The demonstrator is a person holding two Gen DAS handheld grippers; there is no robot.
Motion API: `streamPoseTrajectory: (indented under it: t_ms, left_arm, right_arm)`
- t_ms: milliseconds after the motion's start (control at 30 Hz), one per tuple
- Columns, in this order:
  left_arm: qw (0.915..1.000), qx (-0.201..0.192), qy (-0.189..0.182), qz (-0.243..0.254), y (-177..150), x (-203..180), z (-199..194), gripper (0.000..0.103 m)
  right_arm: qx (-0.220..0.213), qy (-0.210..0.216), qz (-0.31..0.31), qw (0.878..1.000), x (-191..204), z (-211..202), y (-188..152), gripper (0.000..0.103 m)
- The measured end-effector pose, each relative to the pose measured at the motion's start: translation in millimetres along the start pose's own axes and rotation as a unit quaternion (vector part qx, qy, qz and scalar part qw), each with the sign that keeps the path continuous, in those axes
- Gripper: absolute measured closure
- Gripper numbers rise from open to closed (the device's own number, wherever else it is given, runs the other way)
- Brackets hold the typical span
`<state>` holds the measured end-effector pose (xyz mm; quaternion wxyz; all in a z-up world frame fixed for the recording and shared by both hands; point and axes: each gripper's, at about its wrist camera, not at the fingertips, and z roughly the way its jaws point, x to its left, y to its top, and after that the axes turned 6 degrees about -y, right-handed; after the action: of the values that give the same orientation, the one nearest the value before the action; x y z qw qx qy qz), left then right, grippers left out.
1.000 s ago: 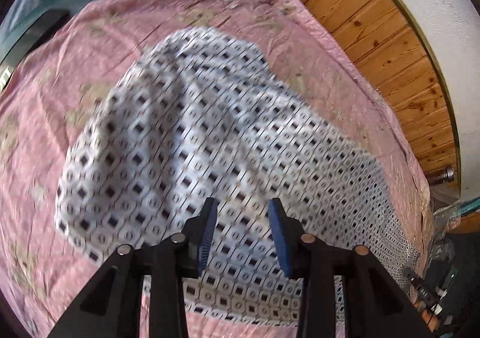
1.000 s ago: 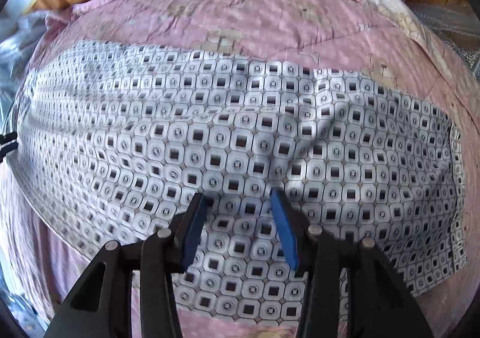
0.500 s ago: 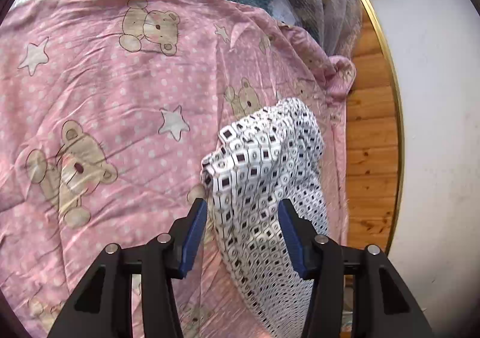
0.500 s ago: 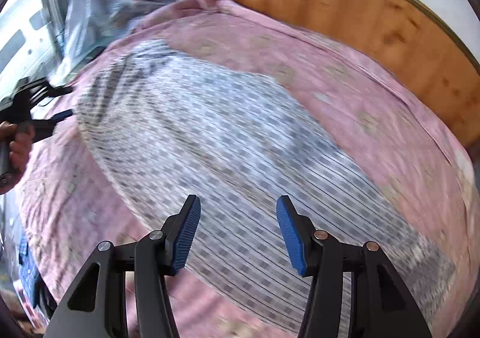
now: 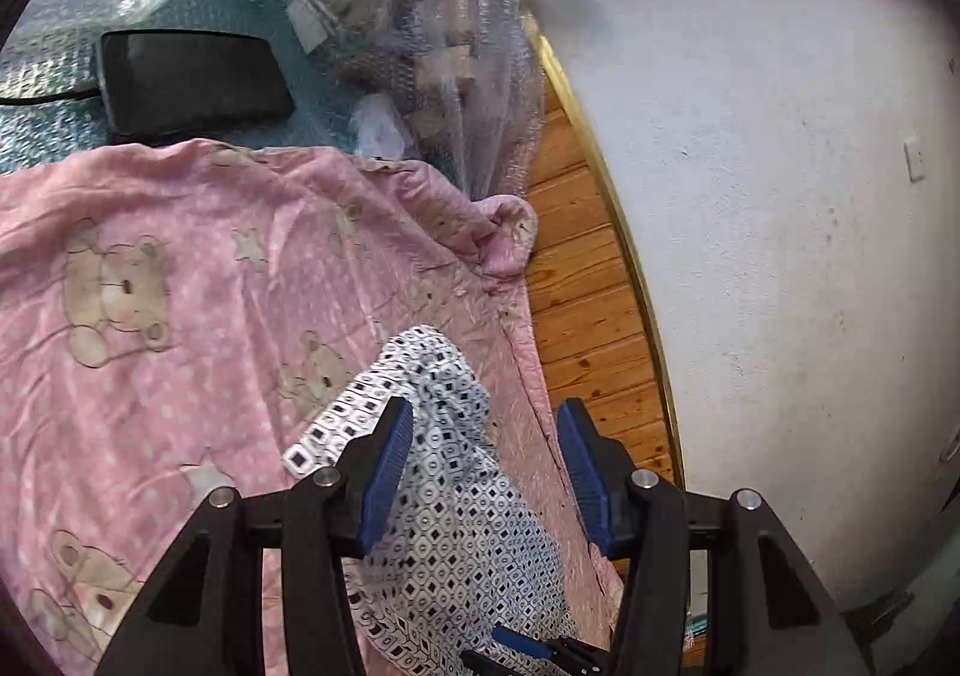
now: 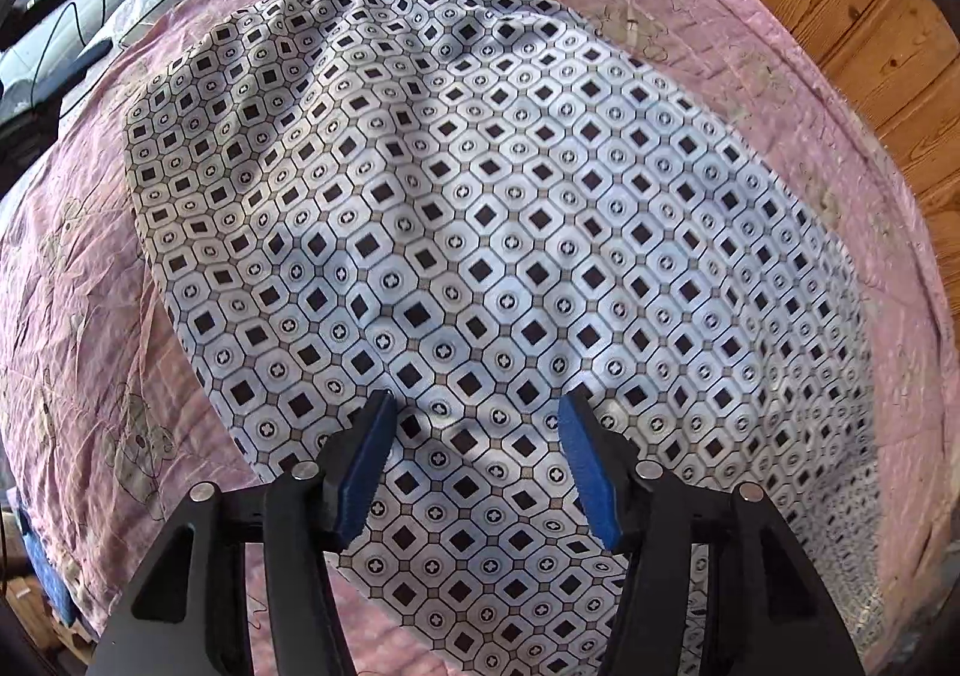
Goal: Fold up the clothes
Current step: 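Grasp the shirt with the left gripper while the right gripper pinches the shirt body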
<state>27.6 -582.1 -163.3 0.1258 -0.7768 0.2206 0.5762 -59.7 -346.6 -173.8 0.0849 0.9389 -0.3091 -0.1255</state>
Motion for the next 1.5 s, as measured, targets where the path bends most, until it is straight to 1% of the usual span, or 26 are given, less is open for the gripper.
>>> streamPoseTrajectory:
  t_ms: [100, 167, 200, 233, 333, 367, 400, 433, 500, 567, 600, 667, 767, 867, 933, 967, 1000, 1033, 1100, 1200, 1300, 1333, 1367, 1400, 1467, 1500]
  left_arm:
    - [1.0000, -0.004, 0.004, -0.005, 4.7, 10.4, -14.3, 0.051]
    - [0.9999, -0.006, 0.007, -0.009, 7.8, 17.3, -23.8, 0.051]
    - [0.9999, -0.008, 0.009, -0.010, 9.3, 20.7, -28.5, 0.051]
    - [0.9998, -0.009, 0.010, -0.012, 10.9, 24.2, -33.3, 0.051]
    - [0.9997, -0.010, 0.014, -0.017, 14.1, 33.3, -45.1, 0.050]
    - [0.9997, -0.006, 0.013, -0.019, 12.4, 33.8, -44.1, 0.050]
    - [0.9997, -0.004, 0.010, -0.023, 10.7, 34.2, -43.0, 0.050]
    - [0.9996, -0.002, 0.005, -0.027, 9.1, 34.5, -42.0, 0.050]
    - [0.9995, 0.005, 0.001, -0.032, 7.6, 33.7, -33.0, 0.049]
    - [0.9993, 0.013, 0.000, -0.036, 6.7, 32.2, -21.3, 0.044]
    - [0.9991, 0.018, -0.001, -0.038, 6.3, 31.5, -15.4, 0.043]
    - [0.9989, 0.027, 0.001, -0.039, 6.9, 29.2, -1.9, 0.042]
    - [0.9989, 0.040, 0.006, -0.023, 14.2, 19.4, 25.1, 0.042]
    - [0.9988, 0.047, -0.004, -0.015, 19.3, 10.6, 45.9, 0.042]
    - [0.9985, 0.041, -0.017, -0.034, 23.1, 13.7, 49.4, 0.042]
    - [0.9980, 0.035, -0.023, -0.047, 24.7, 16.9, 49.6, 0.042]
    - [0.9973, 0.030, -0.030, -0.060, 26.2, 20.1, 49.8, 0.041]
    - [0.9965, 0.026, -0.037, -0.070, 27.4, 22.8, 50.2, 0.040]
    - [0.9951, 0.024, -0.045, -0.084, 29.0, 26.6, 51.9, 0.039]
    - [0.9941, 0.034, -0.052, -0.088, 30.3, 26.8, 57.1, 0.039]
    - [0.9940, 0.039, -0.052, -0.088, 30.9, 25.0, 57.8, 0.039]
    - [0.9937, 0.038, -0.053, -0.091, 31.6, 25.8, 57.3, 0.039]
    - [0.9934, 0.037, -0.053, -0.094, 32.2, 26.6, 56.8, 0.039]
    - [0.9932, 0.036, -0.053, -0.097, 32.9, 27.4, 56.3, 0.039]
    - [0.9927, 0.034, -0.050, -0.104, 34.9, 29.9, 55.8, 0.039]
    - [0.9926, 0.033, -0.048, -0.106, 35.9, 30.4, 55.3, 0.039]
  right_arm:
    - [-0.092, 0.003, -0.040, 0.995, 36.4, -51.5, 30.8, 0.049]
    - [-0.136, 0.023, -0.103, 0.985, 78.4, -73.5, 53.9, 0.043]
    - [-0.150, 0.023, -0.149, 0.977, 102.3, -76.3, 62.5, 0.042]
    - [-0.161, 0.020, -0.194, 0.967, 125.0, -76.6, 70.2, 0.040]
    - [-0.150, -0.020, -0.322, 0.934, 175.9, -41.8, 81.4, 0.041]
    - [-0.140, -0.035, -0.339, 0.930, 179.4, -26.8, 85.3, 0.056]
    - [-0.130, -0.040, -0.334, 0.933, 172.8, -18.9, 91.5, 0.075]
    - [-0.121, -0.011, -0.291, 0.949, 156.9, -21.6, 103.0, 0.100]
    - [-0.113, 0.053, -0.190, 0.974, 117.9, -33.4, 120.7, 0.098]
    - [-0.108, 0.100, -0.093, 0.985, 77.8, -43.6, 130.7, 0.098]
    - [-0.103, 0.123, -0.055, 0.986, 63.4, -44.7, 133.1, 0.098]
    - [-0.090, 0.169, 0.010, 0.981, 39.4, -46.8, 134.8, 0.098]
    - [-0.067, 0.234, 0.074, 0.967, 20.2, -44.8, 134.6, 0.098]
    - [-0.045, 0.287, 0.125, 0.949, 6.5, -41.0, 134.9, 0.092]
    - [-0.050, 0.245, 0.109, 0.962, 9.9, -37.7, 137.5, 0.086]
    - [-0.052, 0.224, 0.101, 0.968, 11.5, -36.1, 138.7, 0.077]
    - [-0.054, 0.202, 0.092, 0.973, 13.2, -34.4, 140.0, 0.072]
    - [-0.056, 0.181, 0.084, 0.978, 14.9, -32.8, 141.3, 0.069]
    - [-0.061, 0.138, 0.065, 0.986, 19.1, -30.2, 143.8, 0.069]
    - [-0.093, 0.117, -0.006, 0.989, 43.0, -41.2, 146.4, 0.063]
    - [-0.124, 0.119, -0.081, 0.982, 68.3, -57.2, 151.6, 0.059]
    - [-0.129, 0.119, -0.096, 0.980, 73.1, -60.7, 152.8, 0.061]
    - [-0.133, 0.122, -0.100, 0.979, 74.5, -64.6, 154.2, 0.089]
    - [-0.135, 0.129, -0.099, 0.977, 74.6, -69.1, 155.7, 0.098]
    - [-0.140, 0.190, -0.055, 0.970, 61.8, -84.3, 158.7, 0.098]
    - [-0.138, 0.231, -0.029, 0.963, 54.2, -90.8, 157.9, 0.098]
